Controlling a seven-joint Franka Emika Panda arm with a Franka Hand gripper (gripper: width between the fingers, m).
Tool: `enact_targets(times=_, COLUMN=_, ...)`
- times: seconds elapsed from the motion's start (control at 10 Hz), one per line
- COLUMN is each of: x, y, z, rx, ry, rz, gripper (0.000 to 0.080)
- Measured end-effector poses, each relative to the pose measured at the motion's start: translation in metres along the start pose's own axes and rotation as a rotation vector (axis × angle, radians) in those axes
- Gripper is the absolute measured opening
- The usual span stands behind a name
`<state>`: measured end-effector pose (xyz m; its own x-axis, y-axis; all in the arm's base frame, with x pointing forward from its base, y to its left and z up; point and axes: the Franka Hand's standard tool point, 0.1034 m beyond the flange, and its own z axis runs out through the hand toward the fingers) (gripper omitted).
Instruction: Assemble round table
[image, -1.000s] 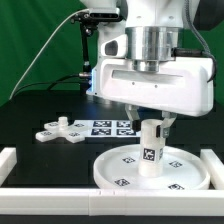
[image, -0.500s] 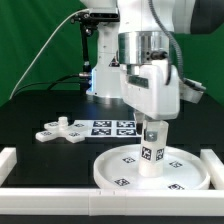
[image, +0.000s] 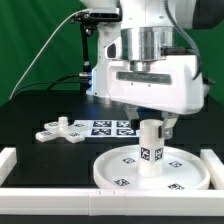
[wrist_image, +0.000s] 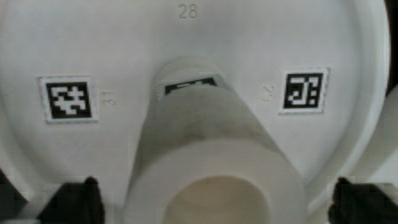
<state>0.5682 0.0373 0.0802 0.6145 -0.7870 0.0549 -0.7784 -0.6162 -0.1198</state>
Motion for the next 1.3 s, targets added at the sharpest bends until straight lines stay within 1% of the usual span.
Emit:
enact_targets(times=0.1, x=-0.0033, y=-0.0015, z=0.0009, rx=0.000, ry=-0.003, rz=-0.133, gripper=0.0644)
enact_targets(times=0.5, x=-0.0016, y=-0.0006, z=0.0009, rx=0.000, ry=-0.001, rz=-0.387, gripper=0.0648)
enact_targets(times=0.7, x=-0.0017, y=-0.0027, z=0.0000, rx=-0.024, ry=0.010, rz=-0.746, gripper=0.0648)
enact_targets(times=0.8, x=-0.0006, y=-0.0021, z=0.0000, rx=-0.032, ry=0.011, rz=-0.860, gripper=0.0648)
enact_targets(times=1.1, x=0.0013, y=-0.0005, z=0.0001, rx=-0.040, ry=0.010, rz=-0.977, gripper=0.0648)
enact_targets(times=1.3, x=0.0006, y=0.0052, z=0.0019, rx=-0.047, ry=-0.023, rz=-1.099, gripper=0.0648)
